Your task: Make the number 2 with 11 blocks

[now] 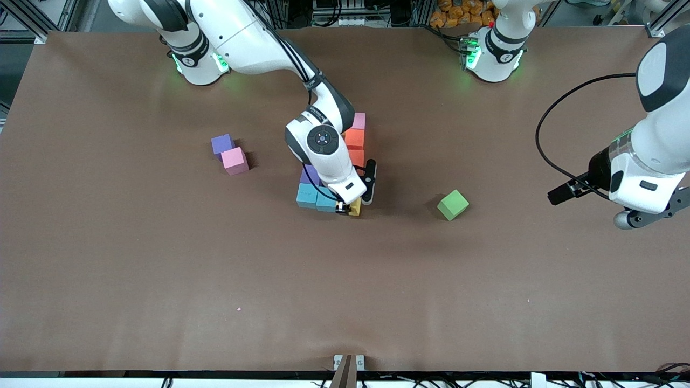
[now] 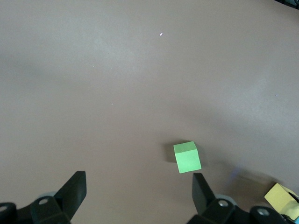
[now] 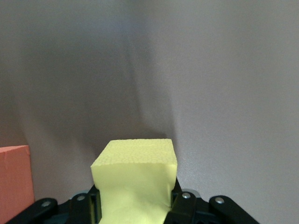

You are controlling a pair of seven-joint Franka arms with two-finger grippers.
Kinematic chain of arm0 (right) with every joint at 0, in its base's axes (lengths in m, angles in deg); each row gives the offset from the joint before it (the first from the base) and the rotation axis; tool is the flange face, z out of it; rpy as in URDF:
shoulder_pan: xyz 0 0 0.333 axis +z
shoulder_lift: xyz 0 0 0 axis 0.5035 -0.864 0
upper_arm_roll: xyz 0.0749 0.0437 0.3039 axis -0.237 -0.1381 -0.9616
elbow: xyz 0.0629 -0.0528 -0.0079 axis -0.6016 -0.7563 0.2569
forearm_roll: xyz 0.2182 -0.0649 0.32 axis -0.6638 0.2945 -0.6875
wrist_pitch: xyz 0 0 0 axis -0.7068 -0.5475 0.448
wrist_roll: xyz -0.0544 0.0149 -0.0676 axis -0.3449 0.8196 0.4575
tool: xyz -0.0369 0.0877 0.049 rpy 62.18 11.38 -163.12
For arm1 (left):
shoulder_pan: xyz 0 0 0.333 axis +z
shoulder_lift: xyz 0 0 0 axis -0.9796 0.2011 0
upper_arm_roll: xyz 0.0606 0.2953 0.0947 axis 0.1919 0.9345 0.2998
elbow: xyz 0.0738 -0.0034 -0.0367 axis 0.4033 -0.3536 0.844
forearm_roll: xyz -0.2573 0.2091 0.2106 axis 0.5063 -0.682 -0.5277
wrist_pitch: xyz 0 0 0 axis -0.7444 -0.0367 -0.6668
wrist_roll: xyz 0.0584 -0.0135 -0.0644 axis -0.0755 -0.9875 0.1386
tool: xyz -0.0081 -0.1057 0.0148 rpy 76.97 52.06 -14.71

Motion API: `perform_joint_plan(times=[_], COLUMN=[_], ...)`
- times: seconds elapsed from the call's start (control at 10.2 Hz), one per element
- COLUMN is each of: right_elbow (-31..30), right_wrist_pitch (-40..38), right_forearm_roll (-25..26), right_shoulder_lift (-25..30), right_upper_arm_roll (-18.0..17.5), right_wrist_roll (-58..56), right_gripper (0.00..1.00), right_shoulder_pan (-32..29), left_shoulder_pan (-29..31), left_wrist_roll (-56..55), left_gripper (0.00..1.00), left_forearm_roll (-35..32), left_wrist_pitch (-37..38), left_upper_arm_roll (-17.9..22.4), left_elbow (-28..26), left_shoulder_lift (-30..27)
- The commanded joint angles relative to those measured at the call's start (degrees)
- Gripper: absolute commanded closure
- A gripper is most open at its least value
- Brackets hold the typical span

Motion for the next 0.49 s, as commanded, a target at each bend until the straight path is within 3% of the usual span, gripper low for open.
perform_joint_plan(times=[0.0, 0.39], right_elbow=[-3.03, -3.12], right_wrist_pitch=[0.02, -0.15], right_forearm_roll=[-1.02, -1.02], right_shoulder_lift=[1.45, 1.45], right_upper_arm_roll=[-0.16, -0.25], right_wrist_roll=[1.7, 2.76], right_gripper=[0.65, 0.61], right_shoulder_pan=[0.0, 0.17], left_shoulder_pan=[0.91, 0.91], left_wrist_roll=[1.73, 3.31], left_gripper=[0.0, 0.0], left_forearm_roll=[1.97, 1.97], left_wrist_pitch=[1.19, 1.28], left_upper_arm_roll=[0.15, 0.15], left_elbow=[-1.09, -1.09], left_shoulder_lift=[-1.45, -1.45])
